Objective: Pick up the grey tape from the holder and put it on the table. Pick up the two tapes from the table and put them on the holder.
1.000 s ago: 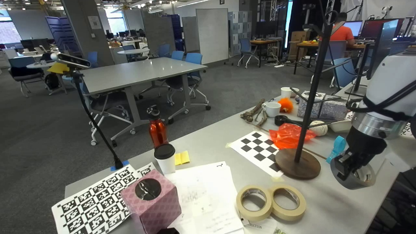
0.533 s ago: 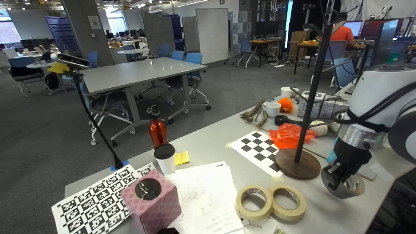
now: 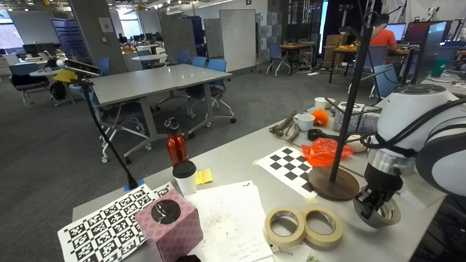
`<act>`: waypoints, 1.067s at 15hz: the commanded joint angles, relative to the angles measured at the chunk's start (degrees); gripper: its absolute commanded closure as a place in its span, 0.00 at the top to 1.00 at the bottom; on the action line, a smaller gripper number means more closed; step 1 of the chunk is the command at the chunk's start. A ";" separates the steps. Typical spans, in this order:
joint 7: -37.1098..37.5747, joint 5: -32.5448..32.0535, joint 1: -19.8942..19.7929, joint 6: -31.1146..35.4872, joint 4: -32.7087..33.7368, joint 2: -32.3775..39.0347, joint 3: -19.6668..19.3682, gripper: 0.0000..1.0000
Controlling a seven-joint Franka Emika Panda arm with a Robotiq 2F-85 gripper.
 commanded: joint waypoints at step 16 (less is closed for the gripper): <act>-0.67 0.87 1.68 -8.99 6.37 0.93 -1.94 1.00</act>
